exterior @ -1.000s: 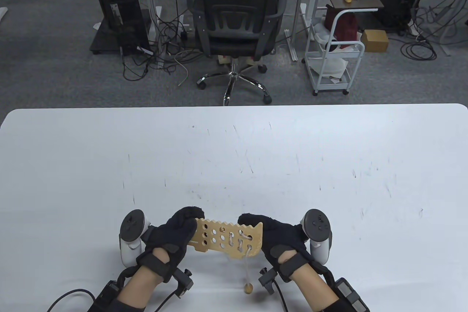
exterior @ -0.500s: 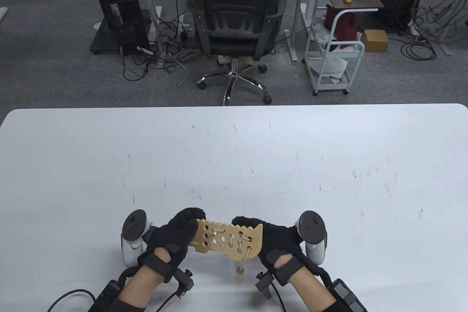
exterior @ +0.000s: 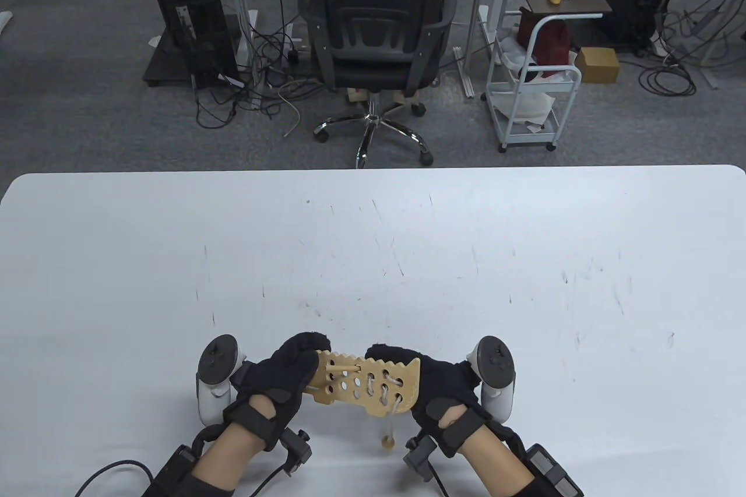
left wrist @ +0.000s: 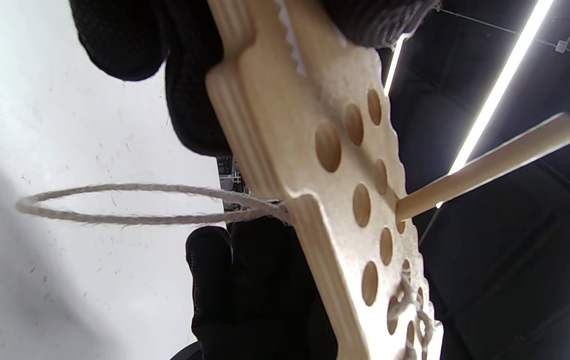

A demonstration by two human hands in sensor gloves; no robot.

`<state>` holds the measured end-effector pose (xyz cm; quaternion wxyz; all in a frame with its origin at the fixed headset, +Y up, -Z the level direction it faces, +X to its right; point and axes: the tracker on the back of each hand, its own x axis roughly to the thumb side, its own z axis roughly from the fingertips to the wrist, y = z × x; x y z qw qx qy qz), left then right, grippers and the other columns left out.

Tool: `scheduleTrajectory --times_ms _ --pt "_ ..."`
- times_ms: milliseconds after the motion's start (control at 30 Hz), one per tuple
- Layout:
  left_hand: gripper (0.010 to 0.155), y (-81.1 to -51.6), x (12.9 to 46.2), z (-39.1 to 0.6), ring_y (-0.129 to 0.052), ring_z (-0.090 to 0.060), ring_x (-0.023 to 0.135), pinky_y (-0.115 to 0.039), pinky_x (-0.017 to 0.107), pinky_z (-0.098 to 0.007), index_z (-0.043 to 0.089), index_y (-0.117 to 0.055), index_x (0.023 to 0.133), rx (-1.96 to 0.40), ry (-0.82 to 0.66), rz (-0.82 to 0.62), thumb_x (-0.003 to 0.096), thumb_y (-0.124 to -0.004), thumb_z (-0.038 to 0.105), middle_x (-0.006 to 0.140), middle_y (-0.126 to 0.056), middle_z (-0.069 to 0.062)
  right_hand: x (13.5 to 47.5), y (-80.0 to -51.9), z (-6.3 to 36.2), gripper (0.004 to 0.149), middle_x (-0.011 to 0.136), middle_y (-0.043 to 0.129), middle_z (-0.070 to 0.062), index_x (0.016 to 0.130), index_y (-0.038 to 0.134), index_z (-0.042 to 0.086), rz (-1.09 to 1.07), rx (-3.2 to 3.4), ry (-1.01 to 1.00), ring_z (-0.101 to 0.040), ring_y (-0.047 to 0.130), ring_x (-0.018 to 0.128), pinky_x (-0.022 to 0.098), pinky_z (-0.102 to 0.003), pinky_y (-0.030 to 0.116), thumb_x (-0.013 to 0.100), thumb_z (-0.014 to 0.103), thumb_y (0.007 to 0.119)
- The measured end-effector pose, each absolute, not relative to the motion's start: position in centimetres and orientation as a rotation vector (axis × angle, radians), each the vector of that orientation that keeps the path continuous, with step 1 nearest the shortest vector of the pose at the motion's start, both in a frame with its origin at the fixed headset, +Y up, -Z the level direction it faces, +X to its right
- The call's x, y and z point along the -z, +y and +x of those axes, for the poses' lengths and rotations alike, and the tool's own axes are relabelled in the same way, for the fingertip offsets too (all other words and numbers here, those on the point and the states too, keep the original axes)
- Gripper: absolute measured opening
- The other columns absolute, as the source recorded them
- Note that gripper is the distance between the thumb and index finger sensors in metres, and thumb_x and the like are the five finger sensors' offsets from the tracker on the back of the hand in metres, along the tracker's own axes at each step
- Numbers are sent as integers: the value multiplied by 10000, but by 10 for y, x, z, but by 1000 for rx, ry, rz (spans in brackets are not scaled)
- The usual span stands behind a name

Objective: Thread rope through all holes on crocodile lacing toy

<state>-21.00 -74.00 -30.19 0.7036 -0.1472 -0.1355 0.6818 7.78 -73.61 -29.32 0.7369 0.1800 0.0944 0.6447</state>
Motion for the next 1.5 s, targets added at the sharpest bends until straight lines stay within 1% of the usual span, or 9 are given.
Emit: scheduleTrajectory --times_ms 367,533,700,867,1033,1233,1400,1500 --pt "546 -737 301 -208 -1025 -212 535 -753 623 -496 268 -705 957 -1405 -322 -252 430 -695 413 748 -921 -9 292 -738 72 476 895 876 -154 920 784 139 392 -1275 284 -411 829 790 627 -651 536 445 146 810" --pt "526 -734 301 -207 -1030 -212 527 -757 620 -497 284 -746 932 -1354 -351 -212 428 -693 424 740 -931 -8 291 -740 68 485 905 869 -156 942 744 123 387 -1190 335 -408 824 803 633 -649 529 458 142 766" --pt "515 -726 299 -208 -1032 -201 527 -763 621 -491 285 -752 912 -1309 -406 -129 422 -689 430 736 -930 8 291 -743 64 487 932 844 -145 956 724 132 396 -1080 413 -402 790 840 645 -662 487 470 148 741" --pt "512 -723 299 -210 -1027 -195 532 -761 625 -491 277 -749 910 -1341 -446 -91 423 -691 427 731 -925 11 291 -740 67 481 943 834 -117 960 717 157 392 -1113 386 -388 765 860 652 -663 467 479 162 734" --pt "512 -720 298 -211 -1025 -196 539 -758 630 -490 276 -744 911 -1342 -453 -73 424 -694 427 733 -921 12 293 -740 72 477 946 829 -114 961 714 164 367 -1142 352 -388 763 859 652 -659 467 486 183 749" --pt "511 -721 298 -212 -1026 -199 536 -758 628 -492 272 -746 910 -1352 -433 -72 425 -697 424 731 -922 7 295 -741 78 478 945 825 -124 963 712 158 325 -1177 311 -397 761 853 651 -657 469 492 218 768" --pt "510 -721 298 -217 -1026 -201 536 -758 628 -491 270 -745 911 -1365 -396 -61 427 -700 424 730 -922 6 298 -739 92 477 944 821 -125 962 712 157 258 -1214 183 -400 763 847 652 -655 468 493 225 774" --pt "511 -722 300 -222 -1025 -199 537 -758 628 -490 268 -743 912 -1368 -349 -41 428 -701 426 730 -922 6 301 -738 102 495 969 787 -122 974 693 169 229 -1240 121 -407 737 860 653 -660 450 495 246 788"
